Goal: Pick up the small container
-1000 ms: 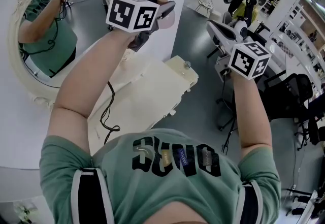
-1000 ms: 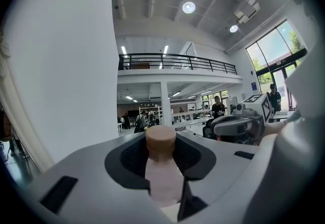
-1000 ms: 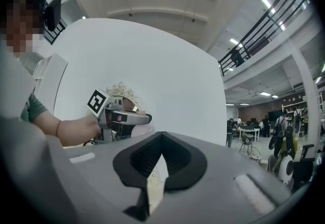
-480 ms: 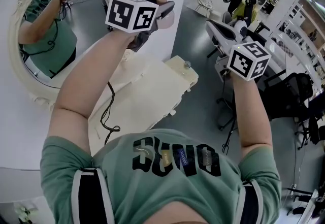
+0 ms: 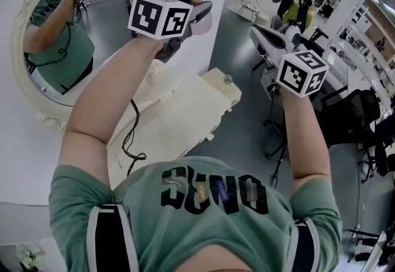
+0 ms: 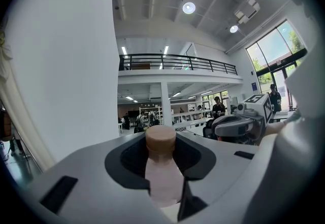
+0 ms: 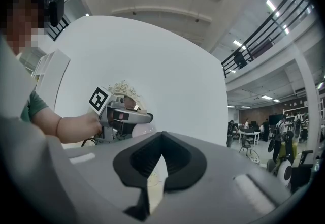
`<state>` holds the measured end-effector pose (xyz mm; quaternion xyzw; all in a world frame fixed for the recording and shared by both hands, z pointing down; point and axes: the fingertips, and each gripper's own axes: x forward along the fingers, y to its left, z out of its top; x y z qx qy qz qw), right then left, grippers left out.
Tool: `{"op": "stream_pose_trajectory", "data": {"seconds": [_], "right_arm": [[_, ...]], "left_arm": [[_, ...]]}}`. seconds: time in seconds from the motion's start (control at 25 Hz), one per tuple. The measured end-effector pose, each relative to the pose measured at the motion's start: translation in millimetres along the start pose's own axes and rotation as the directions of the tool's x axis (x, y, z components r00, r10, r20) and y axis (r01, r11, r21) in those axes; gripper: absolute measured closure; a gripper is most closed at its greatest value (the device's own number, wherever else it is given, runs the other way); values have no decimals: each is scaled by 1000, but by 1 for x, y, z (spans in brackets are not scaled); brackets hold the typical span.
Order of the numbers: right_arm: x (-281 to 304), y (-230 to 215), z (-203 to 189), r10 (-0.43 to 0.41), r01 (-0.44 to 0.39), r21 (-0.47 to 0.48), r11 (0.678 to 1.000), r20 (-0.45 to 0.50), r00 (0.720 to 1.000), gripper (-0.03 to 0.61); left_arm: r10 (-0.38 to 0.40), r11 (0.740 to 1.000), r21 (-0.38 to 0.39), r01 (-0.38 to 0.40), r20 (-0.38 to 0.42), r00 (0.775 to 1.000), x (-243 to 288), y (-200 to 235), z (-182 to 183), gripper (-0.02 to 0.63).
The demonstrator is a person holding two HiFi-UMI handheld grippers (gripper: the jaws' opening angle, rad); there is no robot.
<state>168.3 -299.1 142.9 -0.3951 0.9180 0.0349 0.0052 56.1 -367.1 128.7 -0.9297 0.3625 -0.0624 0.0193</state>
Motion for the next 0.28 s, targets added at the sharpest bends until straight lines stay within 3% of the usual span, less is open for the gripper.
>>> {"op": "stream_pose_trajectory", "data": {"seconds": [0.28], "right_arm": [[1, 0, -2, 3, -3, 9, 1000, 0, 1000, 572]], "left_arm": [[-5, 1000, -2, 5, -1, 1000, 2, 0, -3, 489]]}}
